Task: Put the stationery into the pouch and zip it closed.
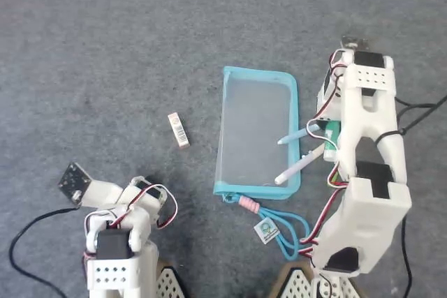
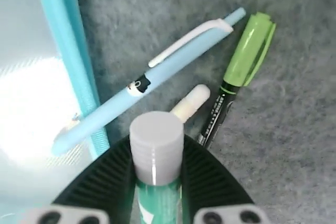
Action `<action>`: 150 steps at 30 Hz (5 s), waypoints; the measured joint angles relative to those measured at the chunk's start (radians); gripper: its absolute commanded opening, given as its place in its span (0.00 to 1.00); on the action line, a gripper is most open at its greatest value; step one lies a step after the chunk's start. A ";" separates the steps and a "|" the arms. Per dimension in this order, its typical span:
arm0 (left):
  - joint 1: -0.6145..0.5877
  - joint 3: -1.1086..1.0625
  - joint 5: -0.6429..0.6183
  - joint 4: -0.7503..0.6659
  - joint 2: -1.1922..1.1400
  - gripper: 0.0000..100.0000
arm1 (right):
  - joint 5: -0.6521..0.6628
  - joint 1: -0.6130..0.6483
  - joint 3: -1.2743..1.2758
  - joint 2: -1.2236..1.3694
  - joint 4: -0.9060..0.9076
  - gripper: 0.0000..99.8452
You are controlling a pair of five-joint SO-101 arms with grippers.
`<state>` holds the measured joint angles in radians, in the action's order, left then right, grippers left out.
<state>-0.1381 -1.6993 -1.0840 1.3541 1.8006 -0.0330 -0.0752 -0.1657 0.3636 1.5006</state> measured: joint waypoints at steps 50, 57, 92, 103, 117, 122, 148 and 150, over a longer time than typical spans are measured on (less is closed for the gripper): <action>0.000 0.000 0.000 0.000 0.000 0.11 | 0.338 0.077 0.132 -0.041 -0.094 0.32; 0.000 0.000 0.000 0.000 0.000 0.11 | 0.345 0.152 0.640 -0.471 -0.431 0.31; 0.000 0.000 0.000 0.000 0.000 0.11 | -0.034 0.051 0.014 0.221 -0.195 0.31; 0.000 0.000 0.000 0.000 0.000 0.11 | -0.035 -0.213 -0.235 0.272 -0.074 0.26; -0.002 0.000 0.000 0.000 0.000 0.11 | -0.014 -0.112 -0.338 0.157 0.101 0.26; 0.000 0.000 0.000 0.000 0.000 0.11 | 0.005 -0.041 -0.089 -0.115 0.068 0.26; 0.000 0.000 0.000 0.000 0.000 0.11 | -0.275 0.143 0.446 -0.107 -0.287 0.18; 0.000 0.000 0.000 0.000 0.000 0.11 | -0.275 0.075 0.451 -0.095 -0.288 0.18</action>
<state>-0.1381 -1.6993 -1.0840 1.3541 1.8006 -0.3076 0.0000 0.2854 0.2685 1.2121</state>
